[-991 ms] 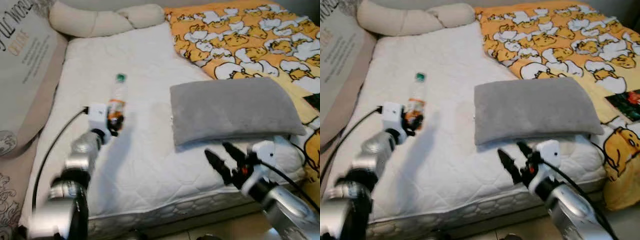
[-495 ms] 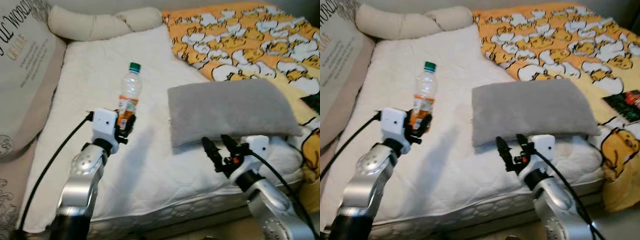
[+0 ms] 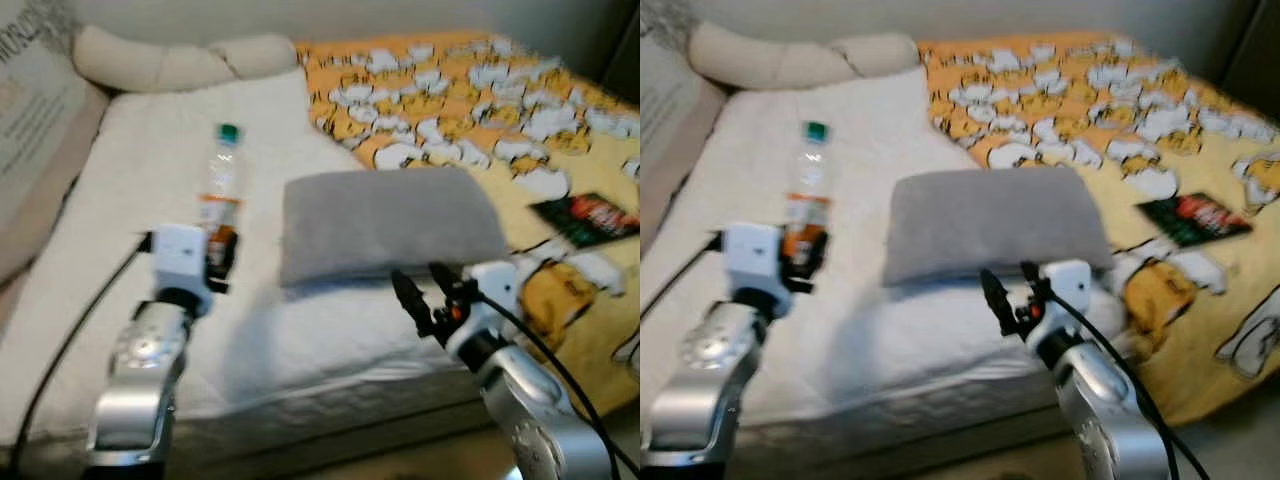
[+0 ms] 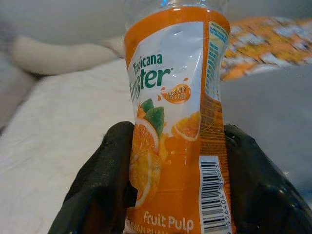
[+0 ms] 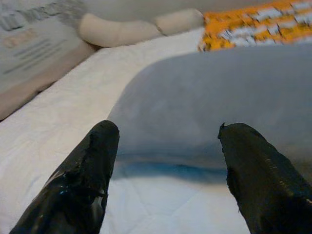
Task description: Clean up the room
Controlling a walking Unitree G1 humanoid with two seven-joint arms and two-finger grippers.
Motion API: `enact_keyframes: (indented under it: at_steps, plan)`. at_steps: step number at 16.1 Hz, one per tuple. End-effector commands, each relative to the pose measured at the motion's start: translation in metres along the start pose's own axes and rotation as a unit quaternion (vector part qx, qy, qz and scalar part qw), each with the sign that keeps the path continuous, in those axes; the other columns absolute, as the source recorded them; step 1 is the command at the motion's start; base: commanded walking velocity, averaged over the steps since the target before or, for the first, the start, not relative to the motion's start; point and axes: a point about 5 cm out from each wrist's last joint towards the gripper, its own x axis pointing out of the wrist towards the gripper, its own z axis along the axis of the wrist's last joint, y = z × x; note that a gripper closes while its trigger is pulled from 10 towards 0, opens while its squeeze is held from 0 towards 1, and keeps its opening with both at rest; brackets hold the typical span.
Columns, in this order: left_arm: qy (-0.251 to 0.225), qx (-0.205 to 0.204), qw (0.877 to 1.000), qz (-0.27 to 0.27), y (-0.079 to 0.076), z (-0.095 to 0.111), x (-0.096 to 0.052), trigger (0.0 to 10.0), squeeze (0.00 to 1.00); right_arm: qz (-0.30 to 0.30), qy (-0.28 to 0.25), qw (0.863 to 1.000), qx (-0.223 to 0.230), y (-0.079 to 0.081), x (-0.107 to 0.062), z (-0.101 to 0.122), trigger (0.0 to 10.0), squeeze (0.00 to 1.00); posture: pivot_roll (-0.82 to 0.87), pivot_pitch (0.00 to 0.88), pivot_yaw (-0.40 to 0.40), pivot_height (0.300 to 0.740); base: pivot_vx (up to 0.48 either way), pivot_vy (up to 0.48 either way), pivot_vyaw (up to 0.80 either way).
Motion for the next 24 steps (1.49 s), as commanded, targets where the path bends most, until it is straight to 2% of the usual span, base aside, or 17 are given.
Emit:
enact_keyframes:
  at_steps: [1,2,3,6,8,11,12,15,21,24]
  plan:
    - [0.003,-0.016,1.000,0.020,0.006,-0.001,-0.002,10.0,0.00,0.001,0.008,1.000,-0.003,-0.002,0.001,-0.002,10.0,0.00,-0.01,0.000,0.035,0.740,0.000,0.000,0.80]
    - [0.006,-0.030,0.999,0.037,0.014,-0.002,-0.003,10.0,0.00,0.004,0.010,1.000,-0.001,-0.001,0.002,-0.003,10.0,0.00,0.00,0.000,0.023,0.740,0.000,0.000,0.80]
    - [0.000,-0.016,0.999,0.038,0.019,-0.001,-0.001,10.0,0.00,0.013,0.014,1.000,0.006,0.000,0.002,-0.005,10.0,0.00,0.01,0.000,0.005,0.740,0.000,0.000,0.80]
    - [0.000,0.009,1.000,-0.009,0.010,-0.004,0.010,10.0,0.00,0.021,0.024,0.999,0.007,-0.001,0.005,-0.010,10.0,0.00,0.04,0.000,-0.029,0.740,0.000,0.000,0.80]
    - [0.003,0.007,0.999,-0.037,0.003,-0.005,0.012,10.0,0.00,0.027,0.024,0.999,0.008,-0.001,0.007,-0.011,10.0,0.00,0.04,0.000,-0.024,0.740,0.000,0.000,0.80]
    - [0.010,-0.001,1.000,-0.028,0.000,-0.004,0.001,10.0,0.00,0.019,0.021,1.000,0.012,-0.004,0.006,-0.013,10.0,0.00,0.06,0.000,0.003,0.740,0.000,0.000,0.80]
    - [0.022,0.007,1.000,-0.020,-0.003,-0.006,0.000,10.0,0.00,0.006,0.022,1.000,0.012,-0.005,0.007,-0.017,10.0,0.00,0.05,0.000,0.013,0.740,0.000,0.000,0.80]
    - [0.020,0.010,0.999,-0.023,-0.007,-0.008,0.001,10.0,0.00,0.007,0.017,1.000,0.015,-0.002,0.009,-0.017,10.0,0.00,0.05,0.000,0.019,0.740,0.000,0.000,0.80]
    - [0.029,-0.008,1.000,-0.004,-0.006,-0.013,-0.013,10.0,0.00,0.035,0.031,0.999,0.007,0.001,0.014,-0.020,10.0,0.00,0.09,0.000,-0.029,0.740,0.000,0.000,0.80]
    - [0.028,-0.006,1.000,-0.005,-0.008,-0.014,-0.015,10.0,0.00,0.042,0.043,0.998,0.002,0.001,0.016,-0.024,10.0,0.00,0.10,0.000,-0.028,0.740,0.000,0.000,0.80]
